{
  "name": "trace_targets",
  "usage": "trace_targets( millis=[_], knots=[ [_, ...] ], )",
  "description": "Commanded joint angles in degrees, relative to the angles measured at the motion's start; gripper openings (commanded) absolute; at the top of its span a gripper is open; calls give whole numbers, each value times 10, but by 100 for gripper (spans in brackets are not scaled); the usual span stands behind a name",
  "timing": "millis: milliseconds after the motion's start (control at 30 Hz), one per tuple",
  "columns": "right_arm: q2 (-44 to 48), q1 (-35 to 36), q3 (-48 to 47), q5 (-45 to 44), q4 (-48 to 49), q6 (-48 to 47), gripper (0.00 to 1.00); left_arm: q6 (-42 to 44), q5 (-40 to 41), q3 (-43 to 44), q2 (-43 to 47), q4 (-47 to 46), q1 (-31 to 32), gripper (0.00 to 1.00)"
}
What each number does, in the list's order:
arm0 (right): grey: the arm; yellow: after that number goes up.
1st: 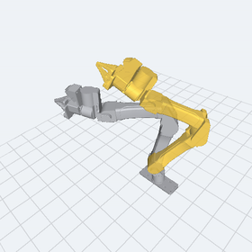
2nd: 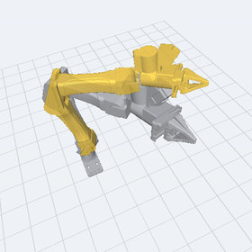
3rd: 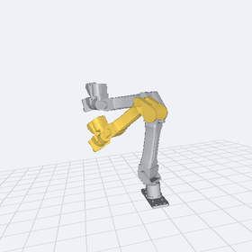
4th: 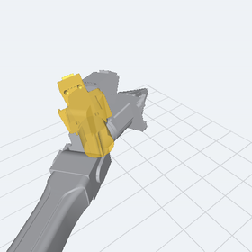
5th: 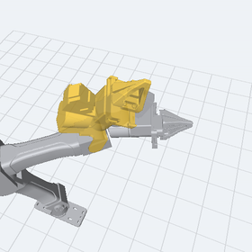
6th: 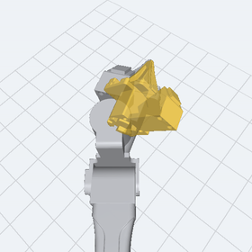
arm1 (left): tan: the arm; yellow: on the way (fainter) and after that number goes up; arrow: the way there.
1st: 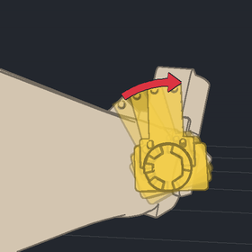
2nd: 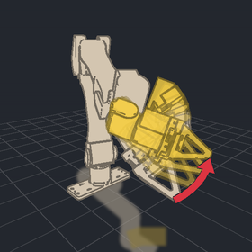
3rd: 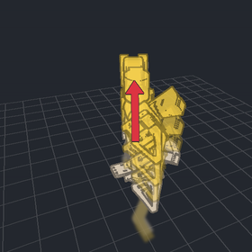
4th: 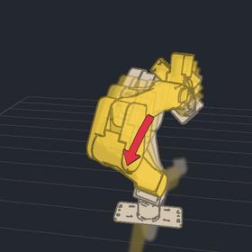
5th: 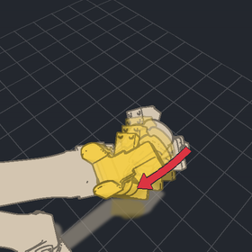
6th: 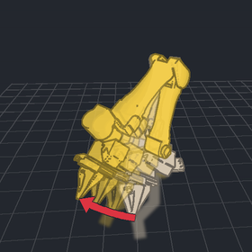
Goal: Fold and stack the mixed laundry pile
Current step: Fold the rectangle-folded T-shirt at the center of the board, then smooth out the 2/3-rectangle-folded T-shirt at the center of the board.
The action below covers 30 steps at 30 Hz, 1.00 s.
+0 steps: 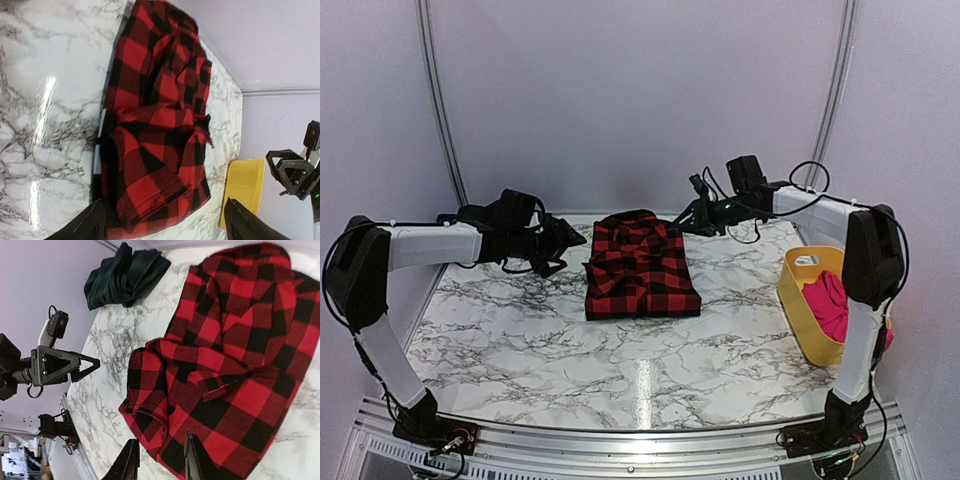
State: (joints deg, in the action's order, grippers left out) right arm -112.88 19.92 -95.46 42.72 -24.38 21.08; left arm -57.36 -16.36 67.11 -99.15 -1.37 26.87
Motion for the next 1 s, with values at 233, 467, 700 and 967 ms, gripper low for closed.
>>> trace_targets(
  millis=[233,467,700,967],
  knots=[
    [-109,70,-32,-19,-16,-4,22,15,24,-50,-14,13,50,63],
    [-156,71,-64,-34,-20,-3,21,21,18,-1,-77,33,51,56],
    [-209,70,-126,-40,-20,3,21,30,15,51,-121,50,51,47],
    [-266,67,-175,-44,-27,7,23,35,-22,105,-141,52,51,12]
  ],
)
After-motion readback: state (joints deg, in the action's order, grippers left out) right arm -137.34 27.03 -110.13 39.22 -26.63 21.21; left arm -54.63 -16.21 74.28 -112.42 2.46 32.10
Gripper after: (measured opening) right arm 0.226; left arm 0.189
